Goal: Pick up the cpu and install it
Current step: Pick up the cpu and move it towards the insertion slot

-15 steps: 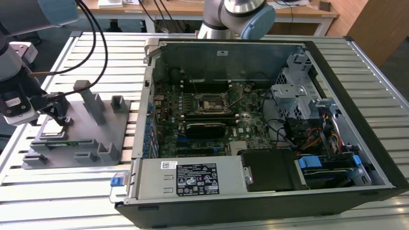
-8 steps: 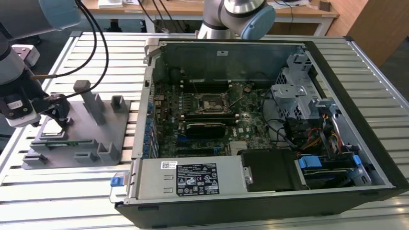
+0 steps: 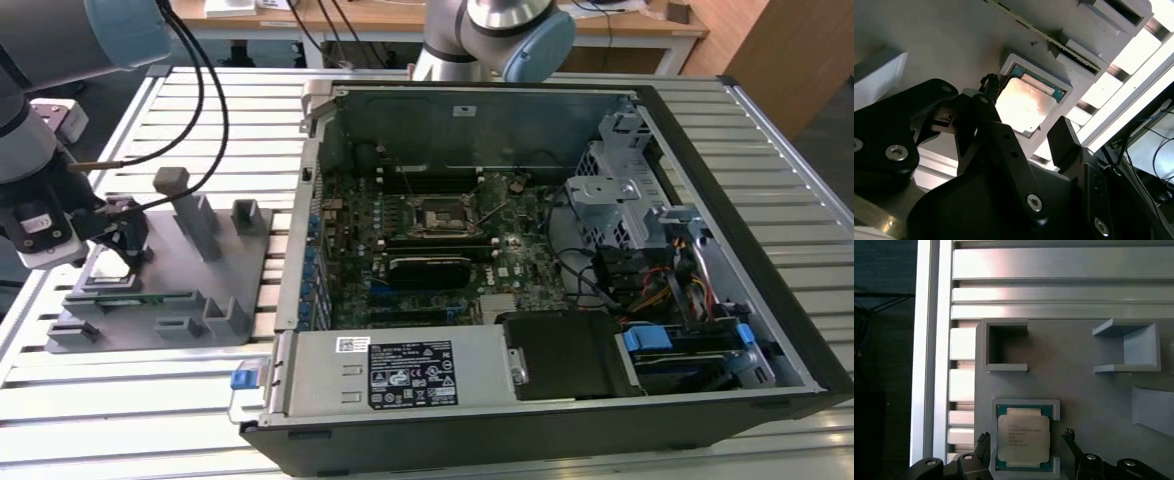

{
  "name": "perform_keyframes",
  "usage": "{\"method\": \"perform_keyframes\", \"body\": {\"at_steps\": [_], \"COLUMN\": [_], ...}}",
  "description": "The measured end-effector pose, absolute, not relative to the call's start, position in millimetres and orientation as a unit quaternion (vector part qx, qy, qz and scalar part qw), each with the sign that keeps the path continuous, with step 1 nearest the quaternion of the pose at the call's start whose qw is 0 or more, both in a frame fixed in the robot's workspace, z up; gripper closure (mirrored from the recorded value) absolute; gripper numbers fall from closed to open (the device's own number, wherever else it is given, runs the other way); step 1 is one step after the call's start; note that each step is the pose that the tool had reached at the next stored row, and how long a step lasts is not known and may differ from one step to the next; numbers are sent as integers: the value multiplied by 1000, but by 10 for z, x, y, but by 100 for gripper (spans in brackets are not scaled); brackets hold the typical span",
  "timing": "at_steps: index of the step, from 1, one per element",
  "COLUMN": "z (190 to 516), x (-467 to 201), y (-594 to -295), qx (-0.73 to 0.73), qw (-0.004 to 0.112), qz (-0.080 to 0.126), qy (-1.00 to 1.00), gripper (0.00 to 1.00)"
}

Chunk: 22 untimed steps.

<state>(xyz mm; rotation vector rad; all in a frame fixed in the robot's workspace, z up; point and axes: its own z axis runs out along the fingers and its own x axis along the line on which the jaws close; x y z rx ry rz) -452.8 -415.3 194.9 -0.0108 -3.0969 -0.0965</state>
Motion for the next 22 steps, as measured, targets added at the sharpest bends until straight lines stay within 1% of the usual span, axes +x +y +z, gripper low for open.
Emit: {"method": "perform_keyframes", "body": {"at_steps": [18,19,20,22], "z": [1843,1841,1841,1841], "x": [-4535,-4535,-4535,-4535], "y": [-4127,-4126,-4126,-4126], "qx": [-5,-5,-5,-5], "qw": [19,19,19,19], "qz": [-30,-30,-30,-30], "qy": [-999,-999,-999,-999], "gripper": [34,35,42,42]}}
